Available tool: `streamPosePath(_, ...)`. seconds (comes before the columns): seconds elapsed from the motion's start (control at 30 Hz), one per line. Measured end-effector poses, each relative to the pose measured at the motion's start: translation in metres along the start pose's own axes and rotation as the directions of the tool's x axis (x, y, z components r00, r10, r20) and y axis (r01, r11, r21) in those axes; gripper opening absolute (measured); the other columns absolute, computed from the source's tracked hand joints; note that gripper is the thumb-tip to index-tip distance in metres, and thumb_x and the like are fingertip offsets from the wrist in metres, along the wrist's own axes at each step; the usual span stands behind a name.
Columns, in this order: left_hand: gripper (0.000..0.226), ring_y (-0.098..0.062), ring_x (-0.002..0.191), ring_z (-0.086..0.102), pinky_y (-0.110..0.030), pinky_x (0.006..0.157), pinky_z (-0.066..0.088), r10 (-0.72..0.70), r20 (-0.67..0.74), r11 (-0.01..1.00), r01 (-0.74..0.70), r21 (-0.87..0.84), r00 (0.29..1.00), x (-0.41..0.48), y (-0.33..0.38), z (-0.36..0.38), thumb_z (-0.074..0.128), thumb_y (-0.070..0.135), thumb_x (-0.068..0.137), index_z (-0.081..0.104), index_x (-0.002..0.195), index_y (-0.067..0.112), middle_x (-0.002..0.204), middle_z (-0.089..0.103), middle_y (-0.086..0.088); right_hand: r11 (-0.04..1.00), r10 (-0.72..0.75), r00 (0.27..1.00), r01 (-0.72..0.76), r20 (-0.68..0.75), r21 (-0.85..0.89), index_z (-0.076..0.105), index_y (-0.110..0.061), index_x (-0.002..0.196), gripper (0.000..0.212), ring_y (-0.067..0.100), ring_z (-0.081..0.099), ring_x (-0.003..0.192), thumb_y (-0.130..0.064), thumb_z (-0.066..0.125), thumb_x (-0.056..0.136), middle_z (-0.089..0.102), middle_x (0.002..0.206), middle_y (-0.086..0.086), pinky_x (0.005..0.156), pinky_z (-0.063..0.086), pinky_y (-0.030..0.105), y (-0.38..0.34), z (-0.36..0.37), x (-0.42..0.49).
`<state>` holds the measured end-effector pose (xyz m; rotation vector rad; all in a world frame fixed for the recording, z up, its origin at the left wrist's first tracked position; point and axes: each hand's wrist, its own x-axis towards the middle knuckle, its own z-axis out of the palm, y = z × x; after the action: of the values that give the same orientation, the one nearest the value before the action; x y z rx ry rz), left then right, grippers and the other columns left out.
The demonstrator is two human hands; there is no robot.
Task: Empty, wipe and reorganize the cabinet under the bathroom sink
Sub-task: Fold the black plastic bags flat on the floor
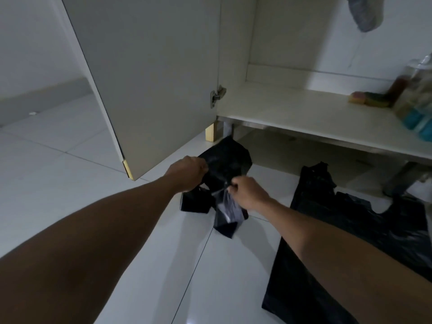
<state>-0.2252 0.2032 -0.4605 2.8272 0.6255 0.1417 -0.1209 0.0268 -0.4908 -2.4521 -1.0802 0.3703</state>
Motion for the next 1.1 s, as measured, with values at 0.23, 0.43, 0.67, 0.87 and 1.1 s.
streamPosePath(0.23,0.026,-0.029,0.088,0.059,-0.034,0.073,0.045,-0.260,-0.317,0.829,0.043,-0.557,0.912,0.011,0.049,-0.059,0.045,0.027,0.103,0.058,0.104,0.004,0.093,0.060,-0.012,0.848,0.214,0.822,0.113,-0.529,0.518,0.053,-0.026,0.087,0.024,0.016,0.061,0.080,-0.045,0.067,0.085,0.061,0.087,0.000,0.071,0.051,0.032,0.005,-0.094,-0.006)
streamPosePath(0.43,0.037,-0.031,0.067,0.066,-0.037,0.048,0.058,-0.508,-0.178,0.328,-0.002,-0.945,0.843,0.014,0.107,-0.095,0.044,0.030,0.104,0.060,0.097,-0.003,0.084,0.062,-0.016,0.837,0.121,0.819,0.219,-0.561,0.501,0.054,0.007,0.096,0.082,0.042,0.057,0.082,-0.074,0.045,0.084,0.054,0.083,0.020,0.069,0.044,0.037,0.018,-0.126,-0.056)
streamPosePath(0.67,0.024,-0.027,0.064,0.062,-0.046,0.068,0.057,-0.457,0.048,-0.263,-0.083,-0.961,0.888,0.004,0.191,-0.117,0.034,0.023,0.108,0.046,0.107,0.003,0.083,0.058,-0.016,0.832,0.078,0.996,-0.038,-0.050,0.553,0.060,-0.015,0.123,0.071,0.013,0.063,0.102,-0.058,0.079,0.068,0.065,0.118,0.004,0.087,0.051,0.028,0.024,-0.144,-0.102)
streamPosePath(0.87,0.021,-0.025,0.062,0.062,-0.040,0.057,0.055,-0.393,0.080,-0.342,-0.065,-0.937,0.916,-0.001,0.226,-0.130,0.037,0.024,0.106,0.049,0.098,0.009,0.085,0.061,-0.017,0.697,0.225,0.974,-0.150,-0.015,0.701,0.051,-0.022,0.125,0.048,0.013,0.064,0.097,-0.037,0.073,0.084,0.064,0.111,-0.003,0.087,0.055,0.044,0.039,-0.156,-0.114)
streamPosePath(1.1,0.027,-0.020,0.060,0.062,-0.030,0.055,0.049,-0.253,-0.116,-0.082,-0.141,-0.987,0.961,-0.001,0.242,-0.132,0.043,0.031,0.105,0.055,0.109,0.007,0.083,0.064,-0.010,0.473,0.190,0.981,-0.056,-0.040,0.879,0.052,-0.016,0.127,0.030,0.022,0.061,0.113,-0.026,0.056,0.098,0.063,0.108,-0.005,0.099,0.049,0.044,0.029,-0.176,-0.114)
